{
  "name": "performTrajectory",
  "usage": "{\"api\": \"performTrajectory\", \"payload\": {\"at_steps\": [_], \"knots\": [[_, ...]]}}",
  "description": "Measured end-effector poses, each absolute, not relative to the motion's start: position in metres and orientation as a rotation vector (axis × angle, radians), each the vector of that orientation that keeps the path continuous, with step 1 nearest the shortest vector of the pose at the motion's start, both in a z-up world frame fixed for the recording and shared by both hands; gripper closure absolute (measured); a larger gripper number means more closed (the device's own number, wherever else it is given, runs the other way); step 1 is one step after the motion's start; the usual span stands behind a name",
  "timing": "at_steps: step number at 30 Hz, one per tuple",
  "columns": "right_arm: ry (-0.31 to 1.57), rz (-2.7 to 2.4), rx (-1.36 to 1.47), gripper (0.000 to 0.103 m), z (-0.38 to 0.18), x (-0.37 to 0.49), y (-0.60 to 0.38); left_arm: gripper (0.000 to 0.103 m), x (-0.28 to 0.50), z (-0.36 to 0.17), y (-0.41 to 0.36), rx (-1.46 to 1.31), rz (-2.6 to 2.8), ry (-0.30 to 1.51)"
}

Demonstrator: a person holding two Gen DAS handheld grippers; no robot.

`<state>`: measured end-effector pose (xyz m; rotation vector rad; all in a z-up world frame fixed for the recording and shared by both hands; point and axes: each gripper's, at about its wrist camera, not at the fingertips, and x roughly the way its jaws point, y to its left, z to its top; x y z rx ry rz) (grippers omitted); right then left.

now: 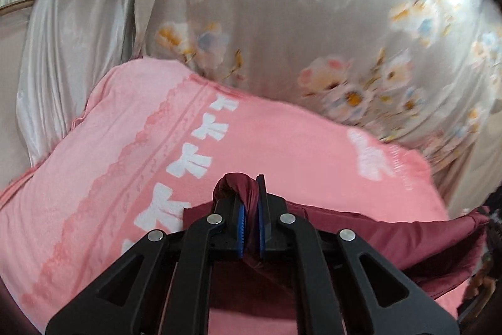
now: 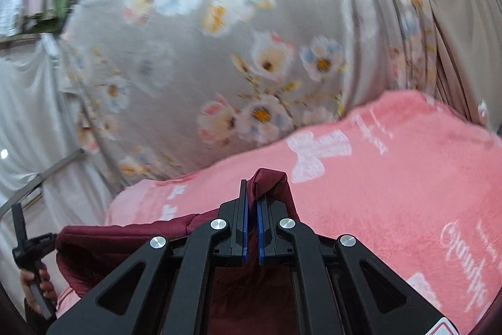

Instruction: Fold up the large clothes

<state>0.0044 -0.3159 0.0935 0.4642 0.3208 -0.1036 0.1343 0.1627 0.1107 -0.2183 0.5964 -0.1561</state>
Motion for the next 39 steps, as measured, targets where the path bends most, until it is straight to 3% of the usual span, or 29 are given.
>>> {"api": "performTrajectory", "payload": {"at_steps": [5, 14, 19, 25, 28, 30, 32, 34, 39], "knots": [[0.487, -0.214, 0.521, 0.099, 0.019, 0.108, -0.336, 0.096, 0.241, 0.04, 0.123, -0.101, -0.04, 0.768], [0.68, -0.302, 0.537, 0.099, -0.079, 0.18, -0.353, 0.091, 0.316, -0.066, 0.097, -0.031, 0.033, 0.93], [0.724, -0.302, 0.567, 0.098, -0.105, 0.189, -0.356, 0.089, 0.322, -0.087, 0.091, -0.042, 0.013, 0.899], [0.723, -0.27, 0.592, 0.09, -0.094, 0.185, -0.36, 0.087, 0.331, -0.086, 0.1, -0.115, -0.031, 0.907], [0.622, -0.272, 0.581, 0.074, -0.052, 0.155, -0.362, 0.074, 0.325, -0.068, 0.124, -0.189, -0.084, 0.931], [0.547, -0.283, 0.518, 0.055, -0.02, 0.134, -0.351, 0.044, 0.309, -0.042, 0.147, -0.239, -0.103, 0.882], [0.512, -0.225, 0.414, 0.047, 0.007, 0.127, -0.322, 0.023, 0.291, -0.012, 0.159, -0.184, 0.0, 0.767], [0.584, -0.125, 0.336, 0.042, 0.011, 0.146, -0.288, 0.022, 0.277, 0.016, 0.158, -0.116, 0.031, 0.677], [0.778, 0.042, 0.203, 0.044, -0.029, 0.211, -0.205, 0.022, 0.266, 0.036, 0.118, -0.076, -0.076, 0.713]]}}
